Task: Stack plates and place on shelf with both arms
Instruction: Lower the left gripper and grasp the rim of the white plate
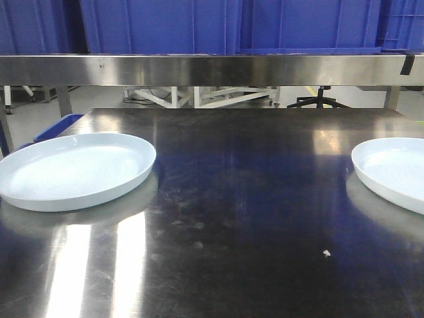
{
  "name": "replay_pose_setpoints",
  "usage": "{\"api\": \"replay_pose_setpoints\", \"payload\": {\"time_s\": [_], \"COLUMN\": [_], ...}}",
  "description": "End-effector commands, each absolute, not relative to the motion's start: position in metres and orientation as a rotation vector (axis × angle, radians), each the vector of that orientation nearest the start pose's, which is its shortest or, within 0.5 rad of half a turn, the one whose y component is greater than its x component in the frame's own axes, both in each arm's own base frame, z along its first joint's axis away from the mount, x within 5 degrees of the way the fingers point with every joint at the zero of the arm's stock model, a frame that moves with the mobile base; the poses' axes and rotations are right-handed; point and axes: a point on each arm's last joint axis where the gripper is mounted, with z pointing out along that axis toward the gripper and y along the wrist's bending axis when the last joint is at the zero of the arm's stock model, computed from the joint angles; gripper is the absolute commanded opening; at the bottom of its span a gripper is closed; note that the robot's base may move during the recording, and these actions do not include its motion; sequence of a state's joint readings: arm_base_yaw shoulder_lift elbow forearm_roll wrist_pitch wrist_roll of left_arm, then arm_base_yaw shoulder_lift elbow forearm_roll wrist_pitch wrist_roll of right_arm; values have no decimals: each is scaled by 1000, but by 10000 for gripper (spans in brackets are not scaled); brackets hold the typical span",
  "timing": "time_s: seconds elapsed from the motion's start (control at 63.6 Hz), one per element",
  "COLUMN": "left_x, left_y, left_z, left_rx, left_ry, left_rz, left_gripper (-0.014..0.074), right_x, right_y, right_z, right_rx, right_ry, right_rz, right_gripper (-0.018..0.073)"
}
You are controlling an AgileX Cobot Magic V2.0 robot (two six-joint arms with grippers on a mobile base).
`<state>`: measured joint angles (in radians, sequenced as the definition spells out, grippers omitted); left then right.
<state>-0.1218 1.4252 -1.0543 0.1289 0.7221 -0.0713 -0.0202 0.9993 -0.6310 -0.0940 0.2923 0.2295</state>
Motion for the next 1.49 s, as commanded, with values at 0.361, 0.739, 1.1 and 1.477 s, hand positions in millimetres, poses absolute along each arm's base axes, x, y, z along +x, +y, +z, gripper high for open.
{"api": "replay_pose_setpoints", "payload": {"time_s": [0.361, 0.739, 1.1, 1.477], "left_x": [332, 344, 350, 355], "left_y": [-36, -42, -44, -46], "left_z": [249, 248, 235, 219], "left_rx": [134, 81, 62, 43], "left_ry": [2536, 2494, 2518, 2556], "left_rz": [28, -46, -65, -82], "left_gripper": [568, 568, 568, 568], "right_x": [209, 210, 210, 211], "right_y": [-6, -6, -6, -6], "right_z": [307, 306, 306, 306], "right_rx": [163, 163, 163, 163], "right_ry": [1977, 1982, 1983, 1984], "right_rz": [56, 55, 55, 55], "right_gripper": [468, 468, 468, 468]}}
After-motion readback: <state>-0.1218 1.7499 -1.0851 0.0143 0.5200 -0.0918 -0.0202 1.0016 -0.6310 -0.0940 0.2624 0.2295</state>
